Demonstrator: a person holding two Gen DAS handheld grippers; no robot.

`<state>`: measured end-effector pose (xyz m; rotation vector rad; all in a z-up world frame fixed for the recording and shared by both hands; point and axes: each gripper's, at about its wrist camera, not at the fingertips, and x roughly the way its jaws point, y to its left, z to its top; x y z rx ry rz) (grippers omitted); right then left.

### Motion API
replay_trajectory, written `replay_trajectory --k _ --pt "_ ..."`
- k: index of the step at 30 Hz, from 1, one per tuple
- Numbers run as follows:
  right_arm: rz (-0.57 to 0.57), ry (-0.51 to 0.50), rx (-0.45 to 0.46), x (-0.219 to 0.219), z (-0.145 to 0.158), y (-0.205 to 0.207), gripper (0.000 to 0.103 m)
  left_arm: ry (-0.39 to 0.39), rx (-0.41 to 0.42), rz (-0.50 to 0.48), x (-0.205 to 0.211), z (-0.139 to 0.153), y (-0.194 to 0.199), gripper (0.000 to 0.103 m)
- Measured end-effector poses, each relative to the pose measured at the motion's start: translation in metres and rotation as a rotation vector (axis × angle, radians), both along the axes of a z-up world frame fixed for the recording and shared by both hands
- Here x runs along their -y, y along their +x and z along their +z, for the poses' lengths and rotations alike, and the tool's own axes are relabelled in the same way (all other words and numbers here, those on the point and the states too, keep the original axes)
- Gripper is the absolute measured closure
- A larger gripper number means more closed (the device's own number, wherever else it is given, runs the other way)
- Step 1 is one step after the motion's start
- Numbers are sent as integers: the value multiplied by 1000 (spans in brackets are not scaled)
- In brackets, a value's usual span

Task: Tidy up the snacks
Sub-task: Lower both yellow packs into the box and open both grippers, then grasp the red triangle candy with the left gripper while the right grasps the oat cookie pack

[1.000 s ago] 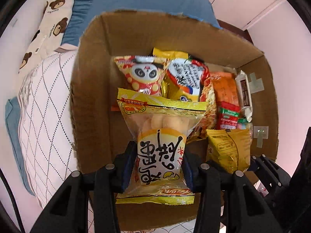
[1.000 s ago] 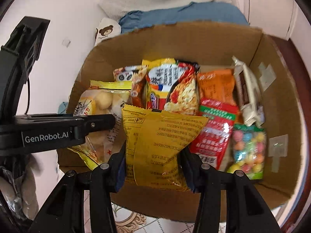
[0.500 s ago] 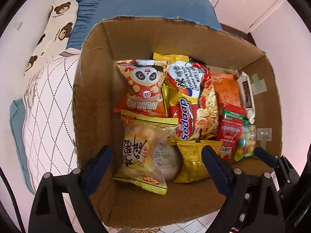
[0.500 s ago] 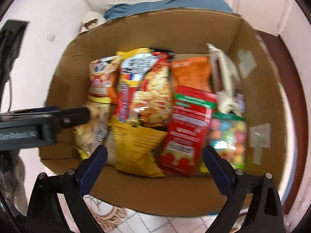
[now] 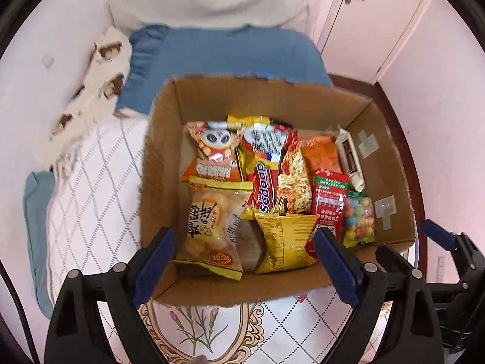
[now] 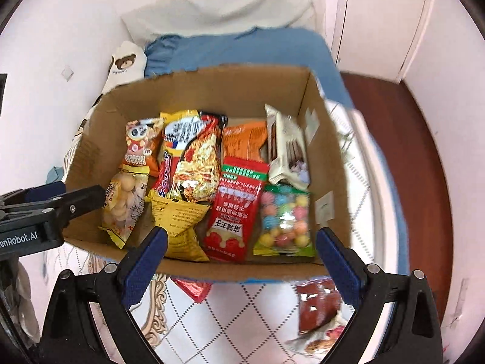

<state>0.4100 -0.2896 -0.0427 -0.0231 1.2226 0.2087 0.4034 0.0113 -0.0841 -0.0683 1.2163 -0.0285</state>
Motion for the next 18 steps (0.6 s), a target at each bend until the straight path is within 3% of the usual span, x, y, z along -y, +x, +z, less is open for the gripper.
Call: replay_trajectory --k 9,18 --pt "4 -13 152 13 56 -46 3 35 204 29 -1 49 -63 9" --pt "-7 35 230 27 91 -93 3 32 296 15 11 71 -116 9"
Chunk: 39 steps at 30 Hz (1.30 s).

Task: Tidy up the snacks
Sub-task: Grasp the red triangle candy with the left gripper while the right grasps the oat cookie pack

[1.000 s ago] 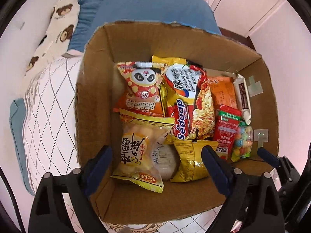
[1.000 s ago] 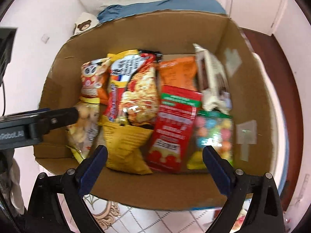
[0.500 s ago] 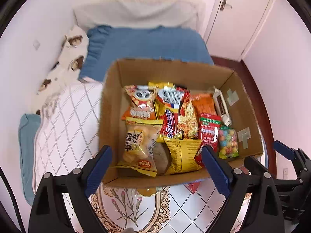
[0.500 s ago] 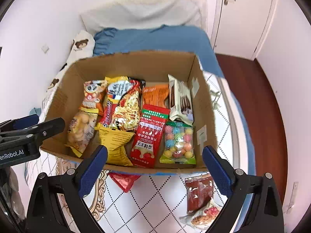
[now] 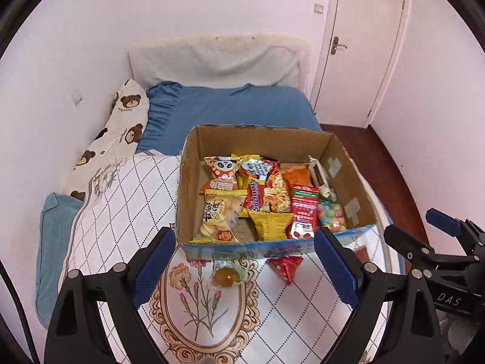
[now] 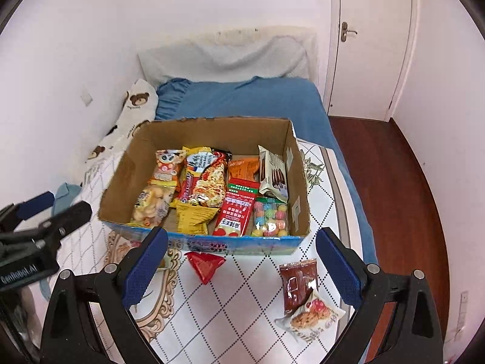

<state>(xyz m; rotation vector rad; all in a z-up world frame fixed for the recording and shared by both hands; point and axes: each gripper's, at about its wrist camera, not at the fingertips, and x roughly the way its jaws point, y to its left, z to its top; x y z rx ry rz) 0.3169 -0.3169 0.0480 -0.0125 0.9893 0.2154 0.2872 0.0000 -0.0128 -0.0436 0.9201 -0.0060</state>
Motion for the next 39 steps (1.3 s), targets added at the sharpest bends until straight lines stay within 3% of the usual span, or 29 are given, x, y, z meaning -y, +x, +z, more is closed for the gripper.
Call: replay_trajectory --k 7,13,24,26,32,34,35,39 --pt "-12 17 65 8 22 -30 3 12 58 10 9 12 -29 9" --pt "-19 30 88 12 28 -42 3 79 103 51 18 13 -42 9" --pt "-47 74 69 27 18 -42 3 29 113 64 22 2 -33 6" --pt "-56 103 30 36 7 -37 3 17 86 48 25 -7 -26 1" --pt "-153 112 -102 79 -51 -19 4 41 -41 11 45 -59 -2 1" --pt "-180 121 -167 93 -80 -13 22 41 -101 5 51 -81 8 1" --pt "-183 131 -189 99 -92 -10 40 34 -128 9 52 -89 11 1" --pt "-247 165 -292 122 -132 -5 41 5 -218 43 54 -126 27 1"
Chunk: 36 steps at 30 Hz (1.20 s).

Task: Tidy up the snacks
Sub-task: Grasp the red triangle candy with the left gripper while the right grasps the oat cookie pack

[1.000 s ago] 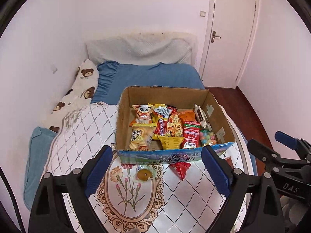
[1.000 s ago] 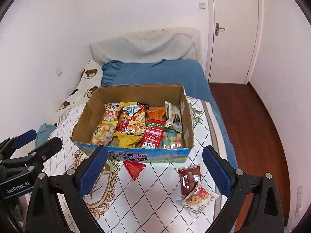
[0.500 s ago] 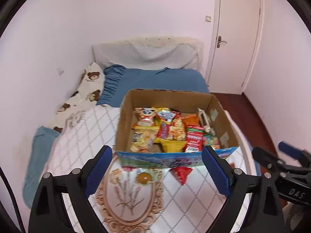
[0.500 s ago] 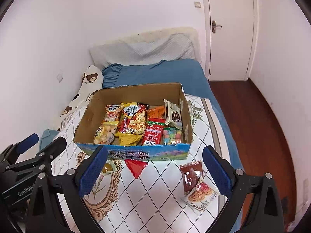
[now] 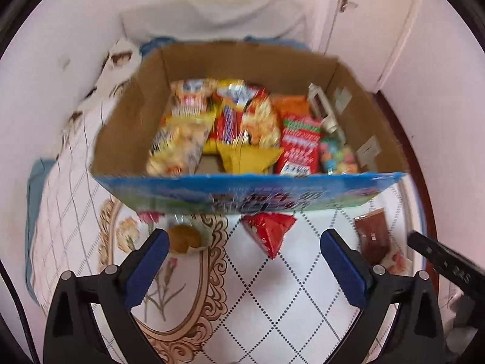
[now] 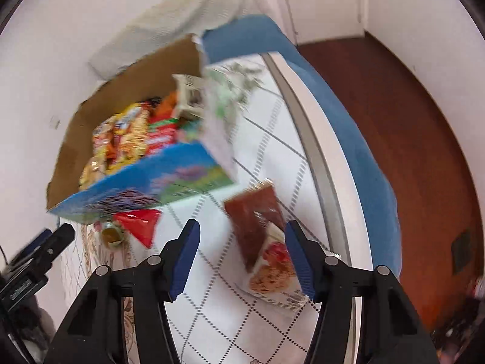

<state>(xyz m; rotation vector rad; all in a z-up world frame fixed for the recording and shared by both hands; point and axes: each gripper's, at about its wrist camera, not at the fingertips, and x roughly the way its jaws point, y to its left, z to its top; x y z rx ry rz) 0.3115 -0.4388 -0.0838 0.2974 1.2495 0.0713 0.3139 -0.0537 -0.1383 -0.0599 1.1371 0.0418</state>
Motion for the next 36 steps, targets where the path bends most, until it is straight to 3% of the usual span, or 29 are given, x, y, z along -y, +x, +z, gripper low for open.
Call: replay_trajectory --k 1,3,4,7,14,16,17,18,19,21,24,29,36 --pt "-19 -7 -18 5 -8 -2 40 -10 -14 5 0 -7 4 1" --pt "-62 -14 -49 15 -20 -8 24 -29 -41 8 0 -17 9 1" --pt "-84 -11 -66 20 -26 -11 22 -46 -59 8 0 -23 13 2" --pt "-140 31 -115 31 -47 -22 22 -76 -89 17 1 -35 21 6" --pt "-146 46 -185 32 -79 -25 22 -82 -173 6 15 -66 41 6" --pt "-142 41 -192 32 -83 -24 22 -85 -196 7 20 -77 45 29" --pt "-139 36 -190 31 -85 -24 22 -96 -212 5 20 -82 46 49" --pt "-133 29 -192 30 -86 -23 22 -108 -233 3 22 -87 47 57" --pt "-127 29 -196 27 -88 -22 22 -106 -237 3 23 -91 46 57" --pt "-105 29 -191 24 -89 -24 34 -96 -213 -6 24 -90 43 58" --pt "-61 18 -187 14 -89 -24 39 -91 -208 -21 22 -86 30 58" --pt "27 13 -191 -5 -87 -40 40 -87 -249 -58 9 -85 -16 58" --pt "206 26 -257 -53 -94 -84 40 -149 -360 -92 -9 -92 -97 58"
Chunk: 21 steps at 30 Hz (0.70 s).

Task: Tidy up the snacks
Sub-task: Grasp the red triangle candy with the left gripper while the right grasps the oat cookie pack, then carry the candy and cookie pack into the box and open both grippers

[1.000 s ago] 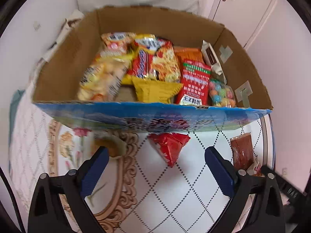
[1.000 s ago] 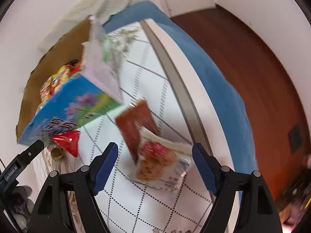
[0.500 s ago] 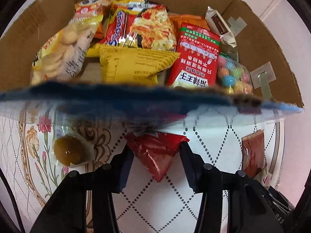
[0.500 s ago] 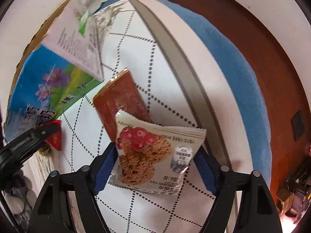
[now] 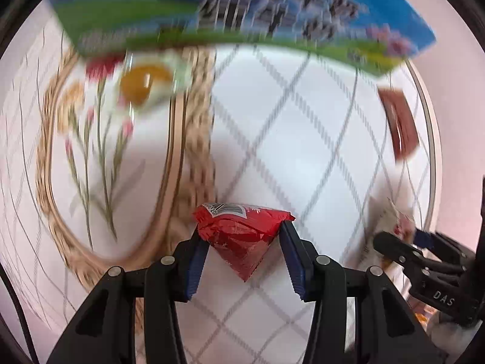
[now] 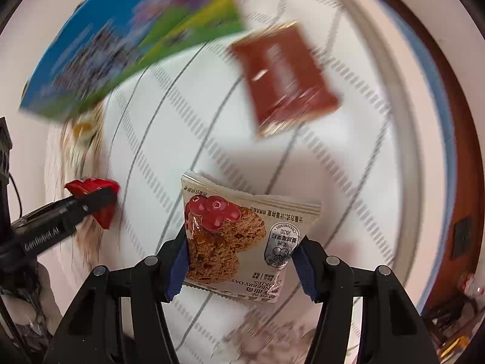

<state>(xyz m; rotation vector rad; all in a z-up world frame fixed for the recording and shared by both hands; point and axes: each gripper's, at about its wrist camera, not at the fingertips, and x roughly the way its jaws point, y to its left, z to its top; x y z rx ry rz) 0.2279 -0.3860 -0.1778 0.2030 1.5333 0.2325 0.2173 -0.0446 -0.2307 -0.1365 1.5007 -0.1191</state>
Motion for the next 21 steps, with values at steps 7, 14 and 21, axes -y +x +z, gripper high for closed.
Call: replay_trajectory --k 7,14,21 --pt "91 -22 -19 -35 -8 -26 40 -78 -23 59 -8 -25 -12 54" --pt "76 -38 -26 -48 -20 -21 39 -94 -22 56 4 -34 3 48" --pt "81 -53 -14 -54 -30 -16 44 -40 14 25 13 -23 14 57"
